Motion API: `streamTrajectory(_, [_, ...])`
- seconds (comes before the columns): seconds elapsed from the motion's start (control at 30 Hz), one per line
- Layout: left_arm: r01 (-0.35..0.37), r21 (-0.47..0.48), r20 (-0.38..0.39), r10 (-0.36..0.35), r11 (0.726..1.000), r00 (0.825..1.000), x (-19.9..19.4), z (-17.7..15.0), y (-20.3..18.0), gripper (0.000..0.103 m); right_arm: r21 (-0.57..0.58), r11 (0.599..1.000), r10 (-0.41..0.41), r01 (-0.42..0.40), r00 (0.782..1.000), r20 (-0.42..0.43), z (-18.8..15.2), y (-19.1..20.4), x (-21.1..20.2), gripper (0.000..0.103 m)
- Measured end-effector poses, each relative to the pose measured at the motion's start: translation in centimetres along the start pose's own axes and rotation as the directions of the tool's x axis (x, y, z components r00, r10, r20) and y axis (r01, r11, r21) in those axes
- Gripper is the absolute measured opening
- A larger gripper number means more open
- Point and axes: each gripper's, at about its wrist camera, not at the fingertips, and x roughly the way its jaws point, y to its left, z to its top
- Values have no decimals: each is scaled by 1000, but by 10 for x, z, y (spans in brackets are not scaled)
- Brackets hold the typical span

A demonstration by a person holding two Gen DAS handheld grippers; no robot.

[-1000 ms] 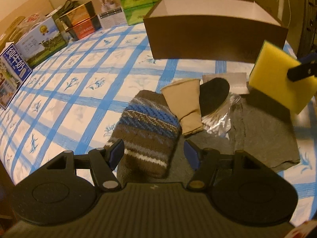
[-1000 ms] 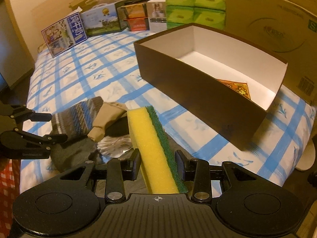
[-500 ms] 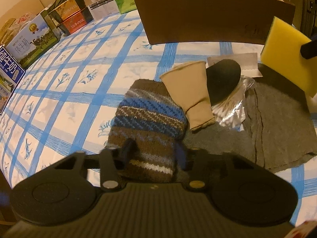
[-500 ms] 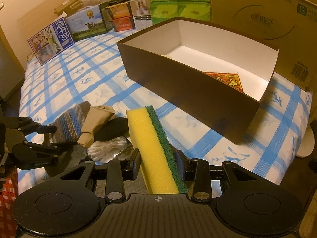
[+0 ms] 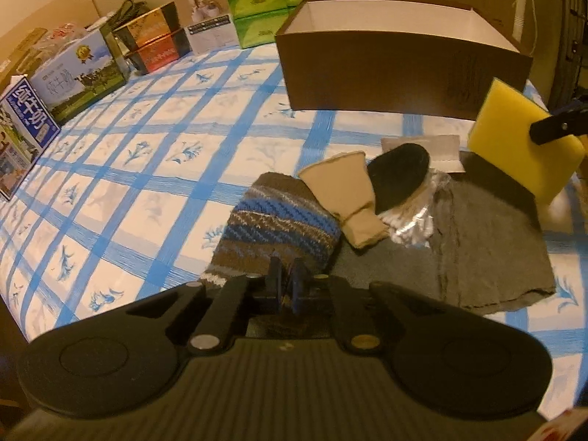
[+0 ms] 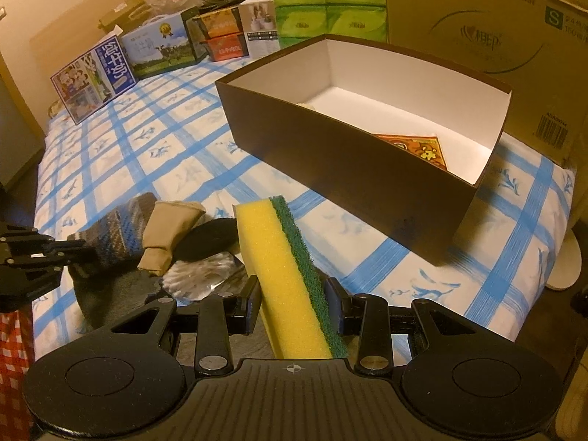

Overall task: Organize soft objects
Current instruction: 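Grasp the striped knit sock with the left tool while the right tool holds the sponge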

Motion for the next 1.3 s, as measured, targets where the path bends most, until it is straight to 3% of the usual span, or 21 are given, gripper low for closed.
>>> streamTrajectory(0.07, [-9,11,-4,10,1000,1000,2,0,-2,24,0,1000,1,-1,1000,1,0,0,-1,38])
streamTrajectory(0.1, [-28,28,-10,28,999,1000,5,0,-4,44,2,1000,1,-1,1000,1,0,0,-1,38])
streamTrajectory(0.13, [-45,62,-13,46,997,999,9,0,-8,54,4,1000,0,0,1000,0,0,0,-1,38])
streamTrajectory(0.27, [-32,135,-22,35,990,999,26,4,-17,56,14,1000,4,-4,1000,-7,0,-2,1,38])
streamTrajectory(0.43, [-54,195,-58,67,979,996,55,3,-22,53,23,1000,3,-3,1000,-13,1,-3,3,38])
streamTrajectory(0.57, [-54,211,-52,67,976,996,58,0,-17,29,27,1000,0,0,1000,-15,1,-5,3,38])
streamTrajectory(0.63, [-37,169,-39,44,985,998,51,1,-10,19,31,1000,-2,2,1000,-14,1,-6,3,38])
streamTrajectory(1.0, [-41,0,33,41,999,999,-14,-1,28,16,39,999,-11,10,1000,7,0,-9,-4,38])
streamTrajectory(1.3, [16,-150,89,-3,988,996,-55,5,43,16,24,1000,-1,0,1000,31,3,-2,-13,38])
